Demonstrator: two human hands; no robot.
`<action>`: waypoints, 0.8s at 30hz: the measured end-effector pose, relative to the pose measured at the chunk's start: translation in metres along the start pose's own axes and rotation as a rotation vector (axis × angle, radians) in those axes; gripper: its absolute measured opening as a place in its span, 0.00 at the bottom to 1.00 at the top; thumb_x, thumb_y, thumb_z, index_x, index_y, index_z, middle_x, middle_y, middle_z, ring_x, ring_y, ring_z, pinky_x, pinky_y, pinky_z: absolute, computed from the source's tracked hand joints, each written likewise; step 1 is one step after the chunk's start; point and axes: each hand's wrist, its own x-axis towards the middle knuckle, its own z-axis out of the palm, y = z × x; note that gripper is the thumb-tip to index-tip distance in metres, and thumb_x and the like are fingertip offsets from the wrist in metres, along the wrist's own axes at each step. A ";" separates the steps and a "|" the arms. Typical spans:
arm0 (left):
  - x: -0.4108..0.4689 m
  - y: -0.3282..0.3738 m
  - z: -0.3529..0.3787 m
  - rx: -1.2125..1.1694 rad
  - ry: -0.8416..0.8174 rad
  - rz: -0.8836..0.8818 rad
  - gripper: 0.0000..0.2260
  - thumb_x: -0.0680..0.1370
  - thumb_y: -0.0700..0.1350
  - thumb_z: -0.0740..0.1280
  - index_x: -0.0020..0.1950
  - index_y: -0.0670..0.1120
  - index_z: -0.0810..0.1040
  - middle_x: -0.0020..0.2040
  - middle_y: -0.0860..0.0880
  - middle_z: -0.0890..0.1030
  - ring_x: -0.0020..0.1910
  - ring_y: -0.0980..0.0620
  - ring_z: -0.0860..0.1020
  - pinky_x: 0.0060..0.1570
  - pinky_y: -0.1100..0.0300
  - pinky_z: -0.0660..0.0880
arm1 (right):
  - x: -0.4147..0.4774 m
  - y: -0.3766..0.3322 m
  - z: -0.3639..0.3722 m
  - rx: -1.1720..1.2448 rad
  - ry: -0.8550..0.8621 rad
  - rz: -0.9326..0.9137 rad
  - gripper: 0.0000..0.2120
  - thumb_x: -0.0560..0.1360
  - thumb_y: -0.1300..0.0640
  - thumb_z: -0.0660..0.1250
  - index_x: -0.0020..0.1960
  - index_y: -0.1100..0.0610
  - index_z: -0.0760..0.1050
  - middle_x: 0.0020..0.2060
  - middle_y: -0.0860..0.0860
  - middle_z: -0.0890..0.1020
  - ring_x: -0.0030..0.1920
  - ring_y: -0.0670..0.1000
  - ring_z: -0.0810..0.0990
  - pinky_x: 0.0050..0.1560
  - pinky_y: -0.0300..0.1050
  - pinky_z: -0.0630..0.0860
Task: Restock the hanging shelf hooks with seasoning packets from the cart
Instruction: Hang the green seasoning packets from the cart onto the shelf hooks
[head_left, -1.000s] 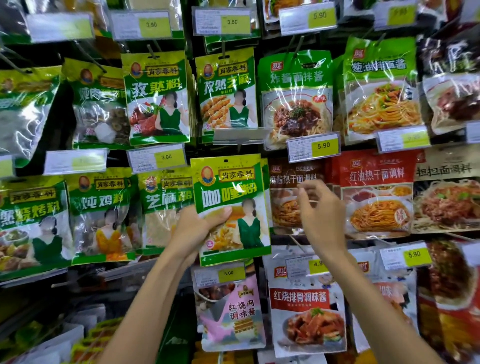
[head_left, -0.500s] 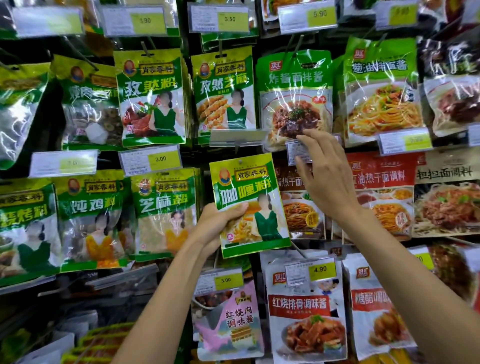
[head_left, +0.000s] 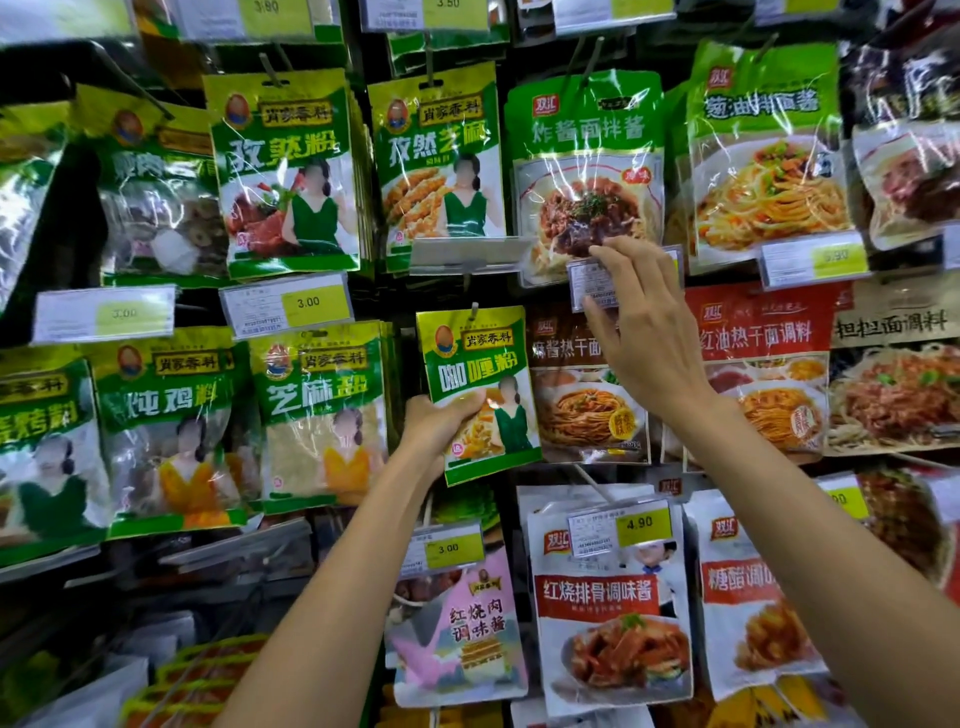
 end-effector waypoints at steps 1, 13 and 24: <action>0.001 -0.001 0.002 0.002 0.017 -0.004 0.10 0.73 0.38 0.73 0.51 0.36 0.77 0.46 0.38 0.83 0.31 0.51 0.82 0.30 0.61 0.80 | 0.000 0.000 -0.001 -0.002 -0.005 -0.001 0.20 0.79 0.57 0.62 0.68 0.66 0.69 0.64 0.62 0.73 0.67 0.61 0.69 0.69 0.53 0.67; -0.087 -0.028 0.001 0.808 0.372 0.481 0.20 0.80 0.48 0.63 0.68 0.39 0.68 0.63 0.41 0.75 0.64 0.43 0.71 0.63 0.49 0.68 | -0.080 0.012 -0.047 0.096 0.047 0.084 0.16 0.79 0.59 0.62 0.63 0.66 0.73 0.59 0.61 0.78 0.62 0.56 0.71 0.66 0.44 0.67; -0.236 -0.177 0.159 0.654 -0.507 0.426 0.15 0.82 0.46 0.59 0.45 0.38 0.80 0.33 0.40 0.76 0.30 0.46 0.73 0.33 0.55 0.65 | -0.363 0.054 -0.174 0.091 -0.355 0.845 0.12 0.80 0.56 0.60 0.54 0.60 0.80 0.46 0.54 0.83 0.44 0.55 0.82 0.44 0.41 0.76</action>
